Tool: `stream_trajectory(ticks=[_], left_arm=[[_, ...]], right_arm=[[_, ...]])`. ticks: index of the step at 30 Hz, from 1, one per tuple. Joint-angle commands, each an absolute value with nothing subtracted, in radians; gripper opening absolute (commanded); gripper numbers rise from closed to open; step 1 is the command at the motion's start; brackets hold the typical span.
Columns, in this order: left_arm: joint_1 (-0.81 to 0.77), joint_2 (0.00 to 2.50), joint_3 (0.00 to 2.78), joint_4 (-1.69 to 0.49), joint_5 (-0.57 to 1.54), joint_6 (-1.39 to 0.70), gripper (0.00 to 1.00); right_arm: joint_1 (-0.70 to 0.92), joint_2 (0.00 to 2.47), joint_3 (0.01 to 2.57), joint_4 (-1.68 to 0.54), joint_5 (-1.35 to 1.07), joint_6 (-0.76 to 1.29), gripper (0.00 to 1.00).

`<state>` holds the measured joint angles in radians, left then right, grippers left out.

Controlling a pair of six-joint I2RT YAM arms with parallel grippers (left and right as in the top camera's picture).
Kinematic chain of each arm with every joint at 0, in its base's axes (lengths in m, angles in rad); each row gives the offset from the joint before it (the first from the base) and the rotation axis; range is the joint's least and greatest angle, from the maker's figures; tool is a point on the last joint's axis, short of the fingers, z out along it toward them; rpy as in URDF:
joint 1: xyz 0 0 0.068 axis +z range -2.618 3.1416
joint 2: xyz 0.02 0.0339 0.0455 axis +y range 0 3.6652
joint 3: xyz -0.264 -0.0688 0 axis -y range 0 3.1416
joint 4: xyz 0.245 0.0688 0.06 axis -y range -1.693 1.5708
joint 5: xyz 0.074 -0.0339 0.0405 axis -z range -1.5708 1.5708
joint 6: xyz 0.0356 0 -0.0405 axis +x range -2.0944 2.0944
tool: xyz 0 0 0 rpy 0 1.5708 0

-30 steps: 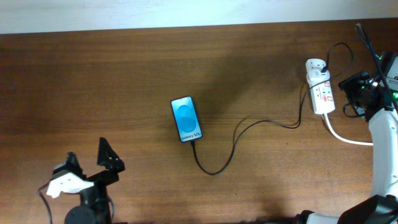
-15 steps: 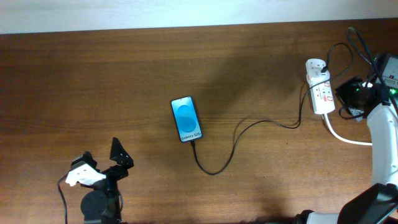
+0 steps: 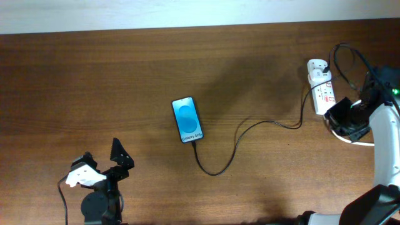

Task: Plug charger to phone and switch on socket
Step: 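Lower the right gripper onto the power strip's red switch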

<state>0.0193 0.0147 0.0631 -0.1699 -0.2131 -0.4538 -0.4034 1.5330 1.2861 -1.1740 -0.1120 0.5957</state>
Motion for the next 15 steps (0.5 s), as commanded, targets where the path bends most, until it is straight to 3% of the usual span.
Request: stream_trajectory(ticks=[1,6,15], left_arm=[[0.016,0.012,0.053,-0.167,-0.212,-0.462,0.99],[0.016,0.012,0.053,-0.167,-0.213,-0.462,0.99],[0.016,0.012,0.053,-0.167,-0.213,-0.462,0.99]], right_arm=[[-0.405,1.54,1.295,-1.179,-0.132,0.584,0.04],[-0.405,1.574,1.295,-1.125,-0.139,0.734,0.04],[-0.407,1.663,1.358,-1.151,-0.146,0.741,0.04]])
